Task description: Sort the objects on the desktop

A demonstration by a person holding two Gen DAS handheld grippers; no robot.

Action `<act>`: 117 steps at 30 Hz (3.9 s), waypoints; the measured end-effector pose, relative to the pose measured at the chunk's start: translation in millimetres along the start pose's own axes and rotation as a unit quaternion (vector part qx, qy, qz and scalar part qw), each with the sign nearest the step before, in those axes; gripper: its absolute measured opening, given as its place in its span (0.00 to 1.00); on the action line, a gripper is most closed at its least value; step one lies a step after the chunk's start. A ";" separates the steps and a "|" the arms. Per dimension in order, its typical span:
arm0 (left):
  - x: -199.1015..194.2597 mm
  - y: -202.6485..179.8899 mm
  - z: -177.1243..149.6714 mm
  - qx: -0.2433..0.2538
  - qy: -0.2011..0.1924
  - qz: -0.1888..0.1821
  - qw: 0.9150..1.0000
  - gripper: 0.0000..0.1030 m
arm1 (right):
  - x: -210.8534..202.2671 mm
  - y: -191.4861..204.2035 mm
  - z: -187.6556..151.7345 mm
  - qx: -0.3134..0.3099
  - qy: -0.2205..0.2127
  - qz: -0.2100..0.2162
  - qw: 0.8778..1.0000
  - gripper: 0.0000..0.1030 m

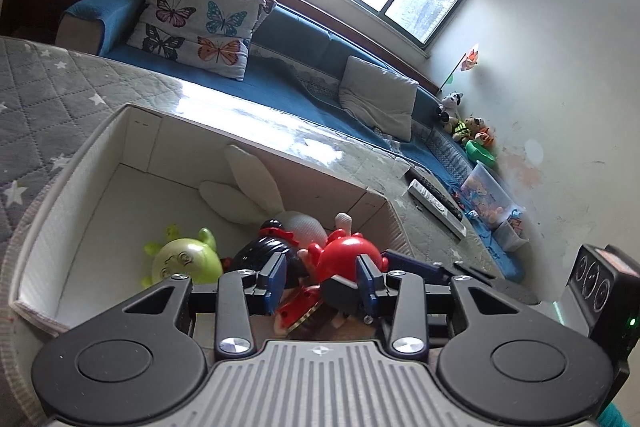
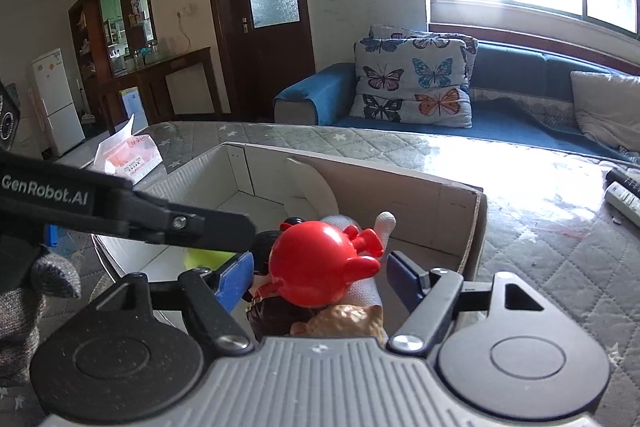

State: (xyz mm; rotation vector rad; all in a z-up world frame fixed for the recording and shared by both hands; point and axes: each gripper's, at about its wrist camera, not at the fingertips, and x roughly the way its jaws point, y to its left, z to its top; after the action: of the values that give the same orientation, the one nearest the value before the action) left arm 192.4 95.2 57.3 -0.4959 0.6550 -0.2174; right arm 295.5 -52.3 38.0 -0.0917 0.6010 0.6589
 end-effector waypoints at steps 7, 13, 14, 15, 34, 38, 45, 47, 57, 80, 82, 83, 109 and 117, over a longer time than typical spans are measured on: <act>-20.5 -5.3 -12.5 0.015 -0.011 0.025 1.000 0.40 | -22.4 8.1 -2.7 -0.004 -0.017 -0.006 1.000 0.82; -37.6 -16.6 -30.1 0.041 -0.019 0.045 0.998 0.40 | -44.6 18.3 -10.1 -0.013 -0.027 -0.012 0.999 0.87; -40.9 -18.2 -33.2 0.042 -0.021 0.049 0.998 0.40 | -48.1 20.4 -12.4 -0.015 -0.027 -0.012 0.999 0.90; -43.6 -19.3 -35.9 0.043 -0.022 0.049 0.998 0.40 | -51.8 23.4 -15.3 -0.018 -0.027 -0.013 0.999 0.91; -73.5 -21.8 -100.1 0.056 -0.010 0.129 0.990 0.40 | -92.5 45.3 -76.0 0.018 -0.006 -0.044 0.999 1.00; -75.2 -25.0 -109.4 0.060 -0.002 0.140 0.988 0.40 | -99.0 44.0 -84.1 0.032 -0.007 -0.054 0.998 1.00; -77.9 -34.0 -123.2 0.077 -0.004 0.159 0.984 0.40 | -106.3 44.1 -95.7 0.050 -0.003 -0.073 0.996 1.00; -78.4 -35.7 -126.3 0.081 -0.004 0.166 0.983 0.40 | -107.3 44.9 -98.5 0.054 -0.002 -0.077 0.996 1.00; -81.1 -45.6 -142.6 0.102 0.001 0.188 0.977 0.40 | -112.8 52.0 -110.9 0.056 0.004 -0.092 0.994 1.00; -72.8 -45.2 -153.3 0.117 0.029 0.249 0.961 0.40 | -109.0 60.2 -122.3 0.053 0.016 -0.114 0.992 1.00; -72.2 -44.6 -152.2 0.116 0.028 0.254 0.960 0.40 | -108.5 59.3 -122.1 0.055 0.016 -0.115 0.992 1.00; -72.1 -44.5 -152.0 0.117 0.027 0.258 0.959 0.40 | -108.1 58.8 -121.8 0.056 0.016 -0.115 0.992 1.00; -61.0 -39.6 -133.9 0.123 0.027 0.273 0.954 0.40 | -89.5 61.0 -104.9 0.055 0.020 -0.113 0.992 1.00; -60.1 -36.4 -123.1 0.124 0.025 0.275 0.953 0.40 | -81.6 62.9 -95.1 0.049 0.022 -0.120 0.991 1.00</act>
State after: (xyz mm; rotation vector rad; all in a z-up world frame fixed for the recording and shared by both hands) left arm 66.8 38.9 23.4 -0.0536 0.7784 0.2150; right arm 159.4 -72.4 11.0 -0.0852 0.6515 0.3934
